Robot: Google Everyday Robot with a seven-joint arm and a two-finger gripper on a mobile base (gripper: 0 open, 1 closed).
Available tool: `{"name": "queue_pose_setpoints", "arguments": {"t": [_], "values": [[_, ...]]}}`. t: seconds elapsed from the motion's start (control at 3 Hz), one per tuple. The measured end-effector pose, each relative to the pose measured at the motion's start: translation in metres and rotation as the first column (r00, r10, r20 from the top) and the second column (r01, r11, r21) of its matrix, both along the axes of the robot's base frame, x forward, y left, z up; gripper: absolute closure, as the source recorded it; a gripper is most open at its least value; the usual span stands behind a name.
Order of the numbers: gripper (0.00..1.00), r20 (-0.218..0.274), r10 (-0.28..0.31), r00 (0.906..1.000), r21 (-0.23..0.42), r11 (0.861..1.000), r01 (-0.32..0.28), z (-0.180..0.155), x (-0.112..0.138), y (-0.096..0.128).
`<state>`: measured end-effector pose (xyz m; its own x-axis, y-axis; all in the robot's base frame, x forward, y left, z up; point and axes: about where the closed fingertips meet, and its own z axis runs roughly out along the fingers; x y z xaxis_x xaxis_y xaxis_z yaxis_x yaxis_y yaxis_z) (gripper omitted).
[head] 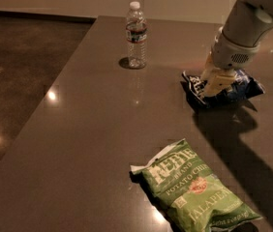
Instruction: Move blue chip bag near green jalapeno chip bag
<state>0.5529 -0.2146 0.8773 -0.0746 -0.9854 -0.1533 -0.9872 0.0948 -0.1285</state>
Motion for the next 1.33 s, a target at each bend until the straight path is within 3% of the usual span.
{"name": "queue_pose_setpoints", "arguments": {"t": [0.33, 0.67, 1.0, 1.33], "values": [[0.86, 0.01, 0.028, 0.9996, 0.019, 0.999, -0.028, 0.01, -0.015, 0.017], [1.0, 0.033, 0.061, 0.9976, 0.064, 0.996, -0.063, 0.033, -0.037, 0.045], [1.0, 0.01, 0.094, 0.9955, 0.168, 0.981, -0.094, 0.066, -0.076, 0.086], [1.0, -0.034, 0.105, 0.9939, 0.24, 0.966, -0.094, 0.08, -0.104, 0.106]]}}
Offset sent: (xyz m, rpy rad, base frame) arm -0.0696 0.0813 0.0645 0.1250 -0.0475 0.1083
